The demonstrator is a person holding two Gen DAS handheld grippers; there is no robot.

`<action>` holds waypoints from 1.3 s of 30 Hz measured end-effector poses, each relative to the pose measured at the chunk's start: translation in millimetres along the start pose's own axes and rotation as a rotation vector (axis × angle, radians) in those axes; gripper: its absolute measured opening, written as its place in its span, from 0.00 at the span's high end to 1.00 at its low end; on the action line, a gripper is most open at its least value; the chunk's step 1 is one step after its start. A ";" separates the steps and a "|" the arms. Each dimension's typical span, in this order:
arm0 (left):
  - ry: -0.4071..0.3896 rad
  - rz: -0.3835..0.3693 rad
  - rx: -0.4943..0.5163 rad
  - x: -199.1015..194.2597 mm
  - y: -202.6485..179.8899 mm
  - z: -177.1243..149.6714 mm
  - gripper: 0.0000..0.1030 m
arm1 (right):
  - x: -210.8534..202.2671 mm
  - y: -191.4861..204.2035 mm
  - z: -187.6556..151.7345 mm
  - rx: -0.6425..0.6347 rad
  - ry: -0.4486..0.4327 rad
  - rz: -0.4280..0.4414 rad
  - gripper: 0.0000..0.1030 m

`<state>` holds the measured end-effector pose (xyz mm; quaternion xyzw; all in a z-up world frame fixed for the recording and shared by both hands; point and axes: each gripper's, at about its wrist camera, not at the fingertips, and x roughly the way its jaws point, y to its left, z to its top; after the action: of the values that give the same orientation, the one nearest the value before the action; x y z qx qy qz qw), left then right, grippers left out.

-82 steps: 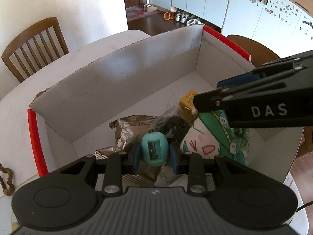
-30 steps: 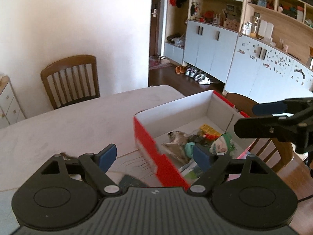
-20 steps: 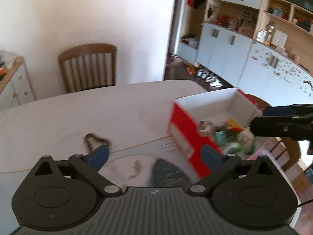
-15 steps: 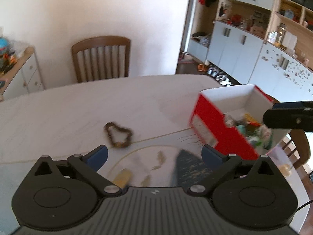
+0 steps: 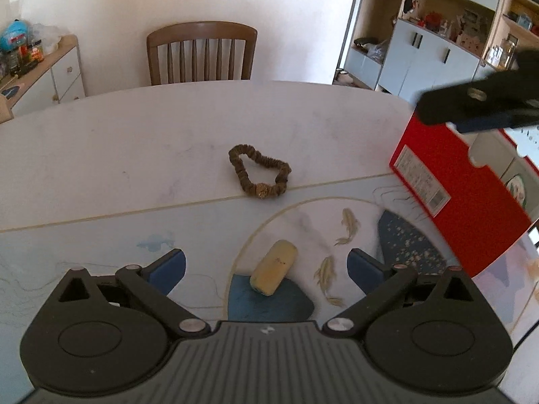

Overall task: Organize objects
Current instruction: 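Withdraw both tools from the box toward the beige cylinder and bracelet, then grasp the beige cylinder with the left tool while the right tool grasps the brown bracelet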

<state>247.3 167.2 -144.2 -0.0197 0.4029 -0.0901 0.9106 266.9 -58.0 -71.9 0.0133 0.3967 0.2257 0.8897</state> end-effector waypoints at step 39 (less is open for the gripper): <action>0.003 0.001 0.076 46.4 -10.4 -5.0 0.70 | 172.1 60.3 9.4 -0.267 0.250 -0.041 0.60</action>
<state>272.6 148.8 -180.3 0.0154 0.4004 -0.1047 0.9102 350.4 68.6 -173.7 -0.1410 0.4711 0.2580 0.8317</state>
